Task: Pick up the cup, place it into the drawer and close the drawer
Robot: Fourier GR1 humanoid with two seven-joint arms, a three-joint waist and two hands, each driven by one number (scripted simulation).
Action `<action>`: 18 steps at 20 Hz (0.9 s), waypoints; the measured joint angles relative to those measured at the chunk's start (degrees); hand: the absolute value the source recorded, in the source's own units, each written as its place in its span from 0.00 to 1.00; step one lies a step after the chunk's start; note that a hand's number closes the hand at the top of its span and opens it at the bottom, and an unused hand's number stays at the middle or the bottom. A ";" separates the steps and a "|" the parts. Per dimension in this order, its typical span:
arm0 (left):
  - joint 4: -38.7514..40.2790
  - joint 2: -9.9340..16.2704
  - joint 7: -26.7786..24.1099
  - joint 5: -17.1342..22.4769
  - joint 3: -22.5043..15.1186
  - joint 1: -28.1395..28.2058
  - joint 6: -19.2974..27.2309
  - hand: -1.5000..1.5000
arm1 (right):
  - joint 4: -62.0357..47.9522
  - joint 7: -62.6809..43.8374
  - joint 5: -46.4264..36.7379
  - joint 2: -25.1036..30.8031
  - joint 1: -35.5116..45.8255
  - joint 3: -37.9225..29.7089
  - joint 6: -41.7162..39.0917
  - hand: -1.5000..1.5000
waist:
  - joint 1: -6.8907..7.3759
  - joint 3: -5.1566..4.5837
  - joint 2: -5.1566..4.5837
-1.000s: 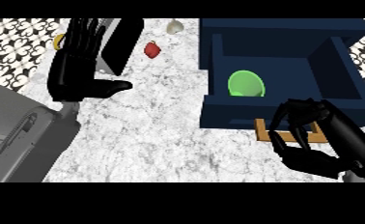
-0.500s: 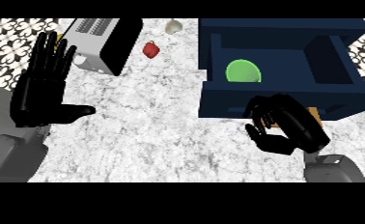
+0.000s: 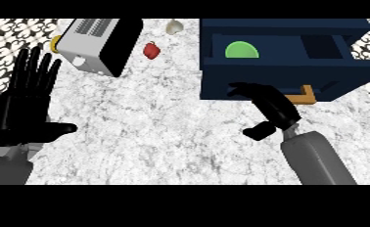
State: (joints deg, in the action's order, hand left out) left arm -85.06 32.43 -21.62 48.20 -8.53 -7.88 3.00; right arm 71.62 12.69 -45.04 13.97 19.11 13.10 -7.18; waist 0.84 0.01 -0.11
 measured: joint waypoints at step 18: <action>1.42 -0.99 1.38 -0.66 6.19 3.34 -9.95 0.00 | -46.38 20.02 0.39 -0.03 27.72 -12.34 5.41 0.00 | 1.67 -0.23 0.15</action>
State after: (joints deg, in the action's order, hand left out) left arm -83.65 31.44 -20.23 47.54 -2.34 -4.54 -6.94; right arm 25.24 32.71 -44.66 13.94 46.83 0.76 -1.77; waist 2.51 -0.22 0.04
